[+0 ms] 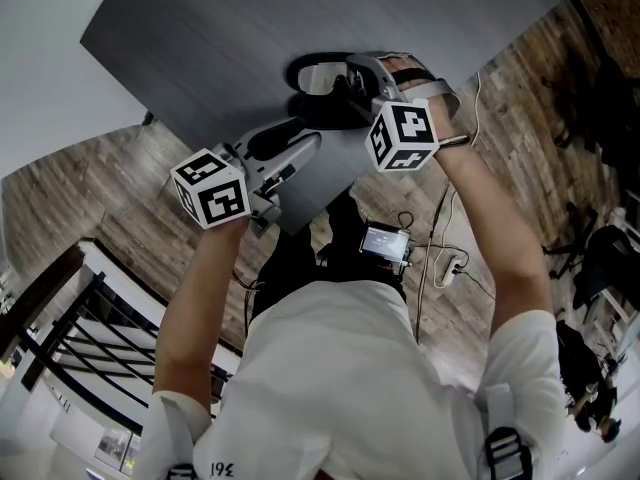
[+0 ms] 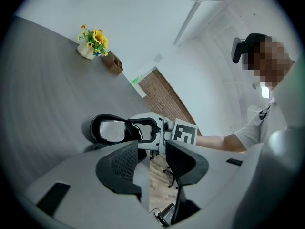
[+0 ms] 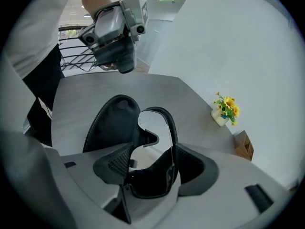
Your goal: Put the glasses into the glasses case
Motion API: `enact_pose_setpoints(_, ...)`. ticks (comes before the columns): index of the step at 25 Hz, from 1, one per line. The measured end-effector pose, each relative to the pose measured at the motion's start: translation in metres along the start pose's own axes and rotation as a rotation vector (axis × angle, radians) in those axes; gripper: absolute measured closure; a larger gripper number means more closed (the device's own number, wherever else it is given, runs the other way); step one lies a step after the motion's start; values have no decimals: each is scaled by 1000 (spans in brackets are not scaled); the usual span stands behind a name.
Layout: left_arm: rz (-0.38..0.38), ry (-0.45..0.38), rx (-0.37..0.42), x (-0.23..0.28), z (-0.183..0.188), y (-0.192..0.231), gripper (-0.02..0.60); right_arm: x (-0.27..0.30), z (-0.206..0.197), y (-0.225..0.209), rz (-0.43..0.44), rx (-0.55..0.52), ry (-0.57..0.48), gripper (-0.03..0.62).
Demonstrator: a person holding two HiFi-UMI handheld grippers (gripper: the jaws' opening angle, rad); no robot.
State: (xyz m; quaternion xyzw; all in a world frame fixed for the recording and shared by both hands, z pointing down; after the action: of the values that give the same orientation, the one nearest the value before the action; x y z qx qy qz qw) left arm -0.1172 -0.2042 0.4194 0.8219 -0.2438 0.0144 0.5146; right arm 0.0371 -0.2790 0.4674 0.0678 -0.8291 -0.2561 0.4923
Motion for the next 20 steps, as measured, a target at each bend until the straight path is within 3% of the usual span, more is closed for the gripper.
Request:
enact_pose_setpoints(3,69,20,37,5,11,7,403,3,-1,-1,-15,-29,25,310)
enact_pose_setpoints(7,138,97,66,25,20,18,405,4,-6,-2,12,15,29,310)
enact_pose_setpoints(20,148,285,4,66,22,44,405,7,-2,-6,20,60,17,310)
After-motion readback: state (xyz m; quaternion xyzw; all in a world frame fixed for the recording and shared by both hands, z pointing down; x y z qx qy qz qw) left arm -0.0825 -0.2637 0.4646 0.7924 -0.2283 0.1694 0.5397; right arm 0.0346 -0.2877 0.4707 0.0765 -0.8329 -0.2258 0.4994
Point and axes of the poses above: the fingertips, and each gripper's own axes: x forward along the fingers, y to its left, z out of its top, the point moved 8 cm from there along -x, backward along the fingers, and after that the axes turned 7 degrees about -x, right-handed, at the moved point
